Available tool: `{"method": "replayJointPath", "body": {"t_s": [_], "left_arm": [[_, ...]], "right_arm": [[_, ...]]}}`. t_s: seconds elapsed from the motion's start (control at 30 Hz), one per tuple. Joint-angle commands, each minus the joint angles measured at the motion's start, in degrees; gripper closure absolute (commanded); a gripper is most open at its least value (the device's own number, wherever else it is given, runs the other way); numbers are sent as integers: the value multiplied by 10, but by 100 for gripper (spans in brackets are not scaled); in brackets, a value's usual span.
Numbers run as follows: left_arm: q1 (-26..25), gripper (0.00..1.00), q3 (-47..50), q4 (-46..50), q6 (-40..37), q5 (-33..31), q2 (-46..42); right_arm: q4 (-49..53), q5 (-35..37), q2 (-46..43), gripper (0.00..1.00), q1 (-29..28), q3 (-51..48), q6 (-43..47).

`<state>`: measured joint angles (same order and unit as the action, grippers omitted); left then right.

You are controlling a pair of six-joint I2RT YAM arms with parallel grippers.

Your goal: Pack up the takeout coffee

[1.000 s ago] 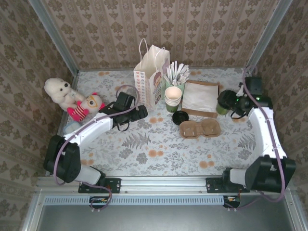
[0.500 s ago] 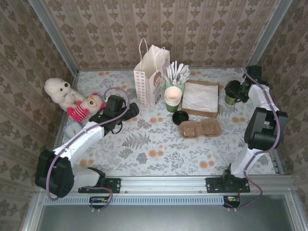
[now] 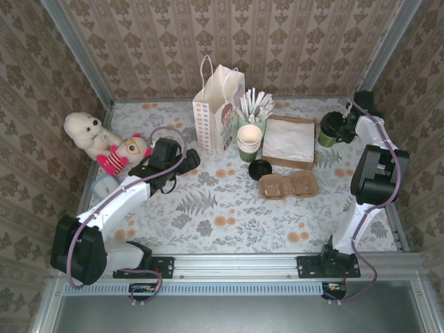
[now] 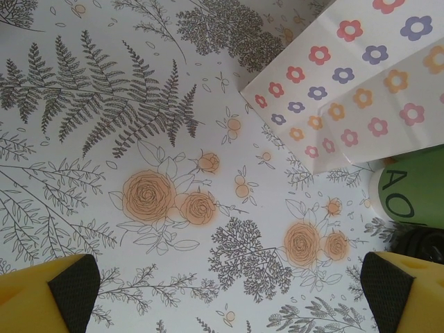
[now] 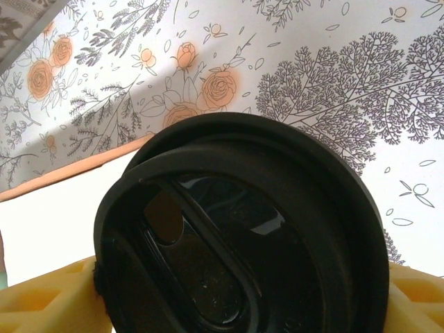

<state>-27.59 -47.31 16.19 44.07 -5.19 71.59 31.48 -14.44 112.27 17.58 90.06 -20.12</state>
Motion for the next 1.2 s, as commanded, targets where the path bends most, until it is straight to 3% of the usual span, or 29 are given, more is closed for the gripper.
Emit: {"method": "replayJointPath", "body": {"t_s": [0.0,0.6,0.77,1.17], "left_arm": [[6,0,9,-4,9,1,-16],[10,0,6,-2,7,10,-13],[11,0,-3,0,5,16,-7],[11,0,-11,-22,29,54,-17]], "right_arm": [[16,-15,15,21,-4,13,-7],[50,10,15,0,-4,52,-3],[51,20,-1,0,-4,47,-5],[5,100,-157,0,-14,-66,-43]]}}
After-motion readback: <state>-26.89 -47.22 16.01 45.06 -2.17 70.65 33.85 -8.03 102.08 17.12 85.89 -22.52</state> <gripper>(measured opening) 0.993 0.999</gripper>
